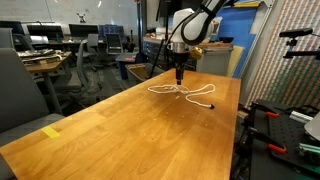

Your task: Tie a knot using the white rope

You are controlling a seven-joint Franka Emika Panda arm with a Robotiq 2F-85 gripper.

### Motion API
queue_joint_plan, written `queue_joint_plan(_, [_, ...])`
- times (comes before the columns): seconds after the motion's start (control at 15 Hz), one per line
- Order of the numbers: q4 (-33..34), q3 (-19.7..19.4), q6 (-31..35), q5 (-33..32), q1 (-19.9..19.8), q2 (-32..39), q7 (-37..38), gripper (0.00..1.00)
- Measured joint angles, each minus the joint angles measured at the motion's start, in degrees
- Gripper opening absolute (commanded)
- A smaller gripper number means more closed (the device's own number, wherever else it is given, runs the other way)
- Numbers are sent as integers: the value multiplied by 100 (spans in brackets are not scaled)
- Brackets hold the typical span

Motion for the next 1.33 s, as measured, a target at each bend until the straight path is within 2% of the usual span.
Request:
queue_joint_plan(0.2, [6,1,176,-251,41,-76,-10,100])
queue_joint_plan(0.27, [11,0,305,-333,49,-57,-10,95])
queue_joint_plan(0.47, [121,-130,697,-806,136,179,11,64])
queue_joint_plan(0.6, [271,-297,891,-1138,238,459,36,73])
queue_joint_plan(0.8, [576,-442,1114,-1376,327,937,38,79])
queue_joint_plan(0.87, [687,-456,1188,-1384,338,1085,38,72])
queue_joint_plan(1.07, [985,-457,1392,-1384,346,1397,38,65])
queue_joint_plan(1.13, [1070,-457,1442,-1384,346,1451,37,59])
queue_joint_plan(1.2, [1145,-458,1475,-1383,346,1489,37,61])
queue_joint_plan(1.27, [1212,-457,1491,-1380,346,1517,37,56])
queue_joint_plan(1.33, [1272,-457,1507,-1373,346,1546,37,36])
